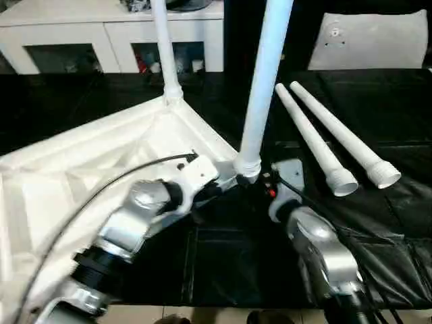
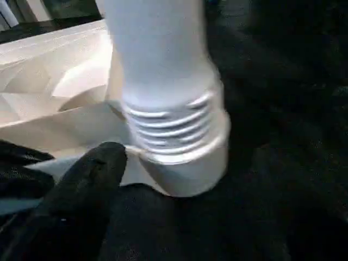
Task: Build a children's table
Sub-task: Rotate leg to tighten
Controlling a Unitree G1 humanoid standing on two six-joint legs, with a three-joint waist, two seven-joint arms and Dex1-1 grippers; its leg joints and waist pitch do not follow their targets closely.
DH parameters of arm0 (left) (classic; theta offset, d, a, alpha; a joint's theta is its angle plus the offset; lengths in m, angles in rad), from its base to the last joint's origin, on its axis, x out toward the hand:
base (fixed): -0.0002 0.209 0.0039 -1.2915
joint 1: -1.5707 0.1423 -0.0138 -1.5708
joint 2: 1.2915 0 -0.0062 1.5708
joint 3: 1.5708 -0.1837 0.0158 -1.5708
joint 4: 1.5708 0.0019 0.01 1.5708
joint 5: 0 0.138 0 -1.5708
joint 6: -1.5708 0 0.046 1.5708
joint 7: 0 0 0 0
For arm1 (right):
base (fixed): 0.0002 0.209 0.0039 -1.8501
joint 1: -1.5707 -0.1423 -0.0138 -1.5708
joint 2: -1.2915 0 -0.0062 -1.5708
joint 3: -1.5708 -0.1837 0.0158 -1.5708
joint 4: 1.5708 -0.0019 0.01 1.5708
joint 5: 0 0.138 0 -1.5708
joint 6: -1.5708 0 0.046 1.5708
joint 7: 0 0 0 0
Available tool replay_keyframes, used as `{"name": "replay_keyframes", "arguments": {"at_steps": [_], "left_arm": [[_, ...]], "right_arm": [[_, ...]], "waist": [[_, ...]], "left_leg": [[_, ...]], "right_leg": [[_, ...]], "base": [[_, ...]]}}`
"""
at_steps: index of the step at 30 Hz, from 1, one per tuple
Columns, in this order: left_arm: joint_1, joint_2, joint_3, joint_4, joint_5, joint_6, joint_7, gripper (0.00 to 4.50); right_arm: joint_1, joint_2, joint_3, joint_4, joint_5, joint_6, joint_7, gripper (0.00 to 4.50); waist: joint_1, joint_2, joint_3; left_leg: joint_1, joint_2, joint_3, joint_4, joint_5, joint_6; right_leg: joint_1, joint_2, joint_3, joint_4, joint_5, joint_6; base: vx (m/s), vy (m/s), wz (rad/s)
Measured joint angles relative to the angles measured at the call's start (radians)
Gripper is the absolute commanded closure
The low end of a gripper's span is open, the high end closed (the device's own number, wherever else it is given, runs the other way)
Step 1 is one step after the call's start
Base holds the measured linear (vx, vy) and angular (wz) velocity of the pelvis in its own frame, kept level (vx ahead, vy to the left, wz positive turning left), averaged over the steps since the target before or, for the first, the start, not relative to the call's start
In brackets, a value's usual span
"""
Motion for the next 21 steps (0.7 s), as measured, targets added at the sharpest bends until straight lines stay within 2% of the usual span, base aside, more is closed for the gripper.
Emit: {"name": "replay_keyframes", "arguments": {"at_steps": [5,9,12,14,19,21], "left_arm": [[-0.061,0.084,-0.021,0.12,-0.005,-0.178,-0.156,4.5],[-0.104,0.1,-0.025,0.223,-0.027,-0.281,-0.25,4.5],[-0.124,0.095,-0.03,0.27,-0.026,-0.328,-0.257,4.5],[-0.132,0.088,-0.027,0.292,-0.028,-0.333,-0.25,4.5],[-0.12,0.052,0.007,0.28,-0.041,-0.235,-0.201,4.5],[-0.11,0.049,0.019,0.26,-0.053,-0.188,-0.198,4.06]], "right_arm": [[0.082,-0.068,-0.036,-0.095,0.035,-0.01,0.06,0.03],[0.145,-0.102,-0.049,-0.178,0.074,-0.01,0.109,0.03],[0.191,-0.142,-0.049,-0.229,0.104,-0.009,0.17,0.03],[0.217,-0.155,-0.047,-0.241,0.109,-0.009,0.193,0.03],[0.222,-0.163,-0.02,-0.249,0.11,0.02,0.202,0.03],[0.22,-0.169,-0.002,-0.254,0.111,0.047,0.21,0.0]], "waist": [[0.029,0.0,0.0],[0.039,0.0,0.0],[0.045,0.002,0.0],[0.046,0.002,0.0],[0.043,0.004,0.0],[0.041,0.004,0.0]], "left_leg": [[0.0,0.0,0.0,0.0,0.0,0.0],[0.0,-0.001,0.0,0.001,0.0,0.0],[0.0,-0.001,0.0,0.001,0.0,0.0],[0.001,-0.001,0.0,0.001,0.0,0.0],[0.001,-0.001,0.0,0.002,-0.001,-0.003],[0.001,-0.001,0.0,0.002,-0.002,-0.004]], "right_leg": [[0.0,0.0,0.0,0.0,0.0,0.0],[0.0,-0.001,0.0,0.0,0.0,0.0],[0.001,-0.002,0.0,0.0,0.0,0.0],[0.001,-0.002,0.0,0.001,0.0,0.0],[0.004,-0.002,0.0,0.001,0.001,0.0],[0.005,-0.002,0.0,0.001,0.001,0.0]], "base": [[0.0,0.0,0.0],[0.0,0.0,0.0],[0.0,0.0,0.0],[0.0,0.0,0.0],[0.0,0.0,0.0],[0.0,0.0,0.0]]}}
